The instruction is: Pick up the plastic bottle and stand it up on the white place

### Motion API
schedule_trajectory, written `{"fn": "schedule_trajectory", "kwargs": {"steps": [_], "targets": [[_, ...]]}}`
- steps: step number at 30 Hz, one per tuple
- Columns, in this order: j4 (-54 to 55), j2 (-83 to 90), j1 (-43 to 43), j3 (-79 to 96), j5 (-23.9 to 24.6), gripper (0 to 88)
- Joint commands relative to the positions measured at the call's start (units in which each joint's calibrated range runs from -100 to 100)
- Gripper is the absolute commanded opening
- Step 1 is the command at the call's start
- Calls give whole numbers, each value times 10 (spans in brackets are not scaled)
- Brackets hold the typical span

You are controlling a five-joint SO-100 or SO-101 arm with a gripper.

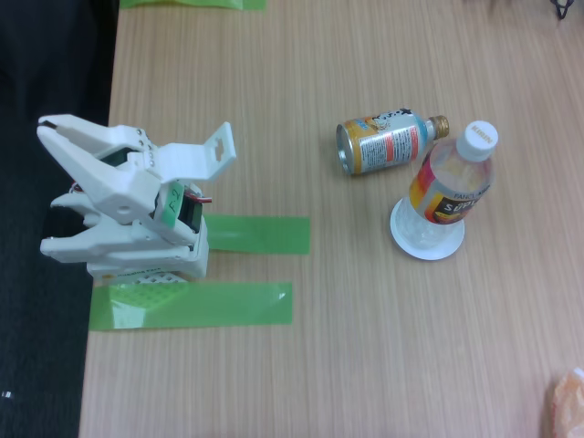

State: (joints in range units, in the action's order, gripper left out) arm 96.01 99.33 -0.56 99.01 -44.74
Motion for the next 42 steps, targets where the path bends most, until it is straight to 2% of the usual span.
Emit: {"fn": "schedule_trajectory", "kwargs": {"steps": [1, 7, 11, 16, 31, 35, 42], "targets": [[14, -3, 2, 4, 2, 11], [12, -6, 3, 4, 7, 11], [18, -3, -3, 4, 78, 11], [34, -3, -14, 4, 128, 11], [34, -3, -11, 4, 349, 11], [34, -3, -11, 4, 372, 11], [34, -3, -13, 4, 369, 13]]}}
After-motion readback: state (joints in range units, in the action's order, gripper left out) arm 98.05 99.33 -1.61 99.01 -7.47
